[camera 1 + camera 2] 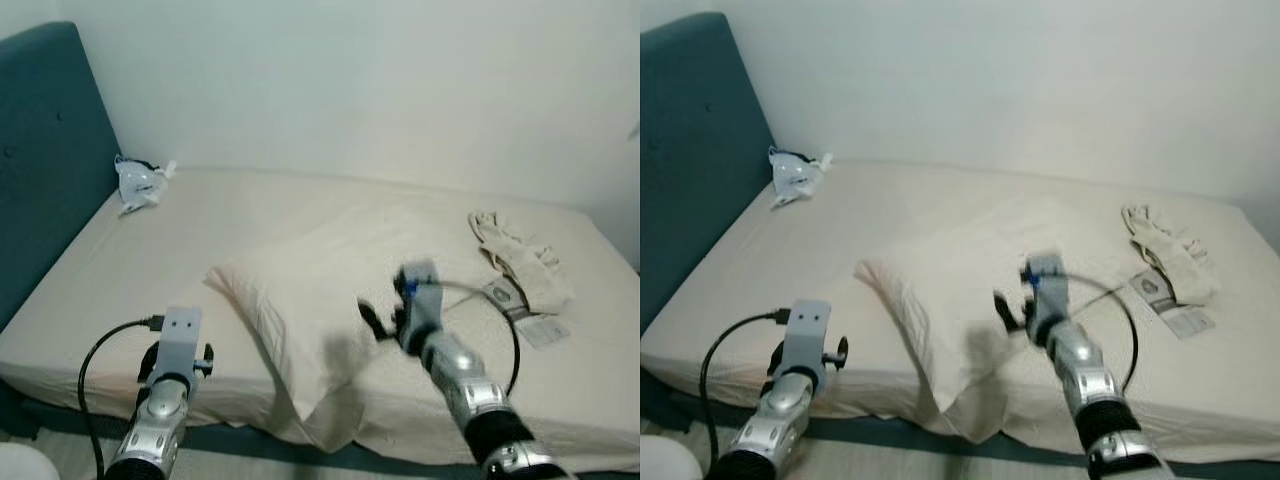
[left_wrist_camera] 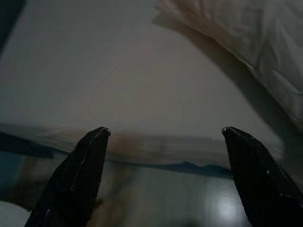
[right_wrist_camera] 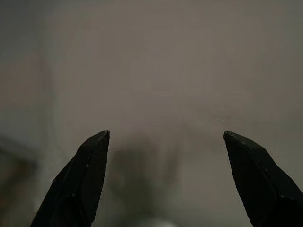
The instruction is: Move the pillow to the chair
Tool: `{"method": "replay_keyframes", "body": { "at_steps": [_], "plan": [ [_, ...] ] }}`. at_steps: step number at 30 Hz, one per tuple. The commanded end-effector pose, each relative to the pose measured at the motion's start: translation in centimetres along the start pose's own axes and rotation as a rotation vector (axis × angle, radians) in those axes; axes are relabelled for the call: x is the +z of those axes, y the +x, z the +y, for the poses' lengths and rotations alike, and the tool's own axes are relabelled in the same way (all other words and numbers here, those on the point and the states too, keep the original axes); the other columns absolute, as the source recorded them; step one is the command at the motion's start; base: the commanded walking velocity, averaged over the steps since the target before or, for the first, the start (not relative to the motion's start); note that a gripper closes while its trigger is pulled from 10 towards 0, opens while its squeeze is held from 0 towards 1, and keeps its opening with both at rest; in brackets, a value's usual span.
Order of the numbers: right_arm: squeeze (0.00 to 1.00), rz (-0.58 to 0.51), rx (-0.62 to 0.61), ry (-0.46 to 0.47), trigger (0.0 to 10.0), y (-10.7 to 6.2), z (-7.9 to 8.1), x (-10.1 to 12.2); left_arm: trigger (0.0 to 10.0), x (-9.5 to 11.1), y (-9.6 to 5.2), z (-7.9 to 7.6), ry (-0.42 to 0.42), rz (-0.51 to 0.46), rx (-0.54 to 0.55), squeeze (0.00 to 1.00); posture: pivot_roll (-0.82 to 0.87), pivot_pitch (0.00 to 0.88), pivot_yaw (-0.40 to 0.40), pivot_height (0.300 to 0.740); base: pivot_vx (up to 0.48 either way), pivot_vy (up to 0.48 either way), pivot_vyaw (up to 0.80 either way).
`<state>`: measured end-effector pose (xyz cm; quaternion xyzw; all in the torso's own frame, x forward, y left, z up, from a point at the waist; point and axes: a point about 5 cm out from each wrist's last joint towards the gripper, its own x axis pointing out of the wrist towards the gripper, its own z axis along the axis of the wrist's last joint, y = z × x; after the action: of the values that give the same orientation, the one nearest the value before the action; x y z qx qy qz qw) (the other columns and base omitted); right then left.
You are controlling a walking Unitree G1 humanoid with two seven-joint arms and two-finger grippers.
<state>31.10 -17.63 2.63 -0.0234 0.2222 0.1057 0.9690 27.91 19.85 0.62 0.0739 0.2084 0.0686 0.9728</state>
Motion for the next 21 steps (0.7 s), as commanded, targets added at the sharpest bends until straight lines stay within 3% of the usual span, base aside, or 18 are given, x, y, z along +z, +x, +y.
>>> {"method": "replay_keyframes", "body": {
  "at_steps": [1,2,6,7,11,15,16,21],
  "plan": [
    [0.00,0.062,-0.033,-0.013,10.0,-0.2,-0.1,-1.3,10.0,-0.9,-0.2,-0.1,-0.040,0.019,-0.014,0.00,0.05,0.030,-0.047,0.740,0.000,0.000,0.00],
    [0.00,0.104,-0.049,-0.055,10.0,-0.4,-0.2,-2.2,10.0,-1.3,-0.4,-0.3,-0.036,0.022,-0.042,0.00,0.05,0.029,-0.047,0.740,0.000,0.000,0.00],
    [0.00,0.106,-0.056,-0.059,10.0,-0.7,0.0,-3.2,10.0,-2.1,-0.9,-0.8,0.002,0.023,-0.106,0.00,0.05,0.027,-0.045,0.740,0.000,0.000,0.00],
    [0.00,0.073,-0.036,-0.004,10.0,-1.2,0.4,-4.1,10.0,-3.9,-1.5,-0.7,0.002,0.096,-0.098,0.00,0.05,0.024,-0.044,0.740,0.000,0.000,0.00],
    [0.00,0.067,-0.032,0.090,10.0,-1.7,0.7,-5.5,10.0,-5.6,-2.0,-0.3,-0.043,0.183,-0.051,0.00,0.05,0.025,-0.042,0.740,0.000,0.000,0.00],
    [0.00,0.137,-0.054,-0.011,10.0,-1.9,1.3,-6.9,10.0,-5.4,-2.0,-0.7,-0.068,0.155,-0.088,0.00,0.05,0.024,-0.044,0.740,0.000,0.000,0.00],
    [0.00,0.194,-0.077,-0.128,10.0,-2.0,1.3,-7.5,10.0,-5.1,-1.9,-0.9,-0.019,0.132,-0.112,0.00,0.05,0.024,-0.046,0.740,0.000,0.000,0.00],
    [0.00,0.230,-0.084,-0.123,10.0,-2.5,1.3,-8.4,10.0,-4.7,-1.7,-1.3,0.045,0.107,-0.133,0.00,0.06,0.024,-0.047,0.740,0.000,0.000,0.00]
  ]
}}
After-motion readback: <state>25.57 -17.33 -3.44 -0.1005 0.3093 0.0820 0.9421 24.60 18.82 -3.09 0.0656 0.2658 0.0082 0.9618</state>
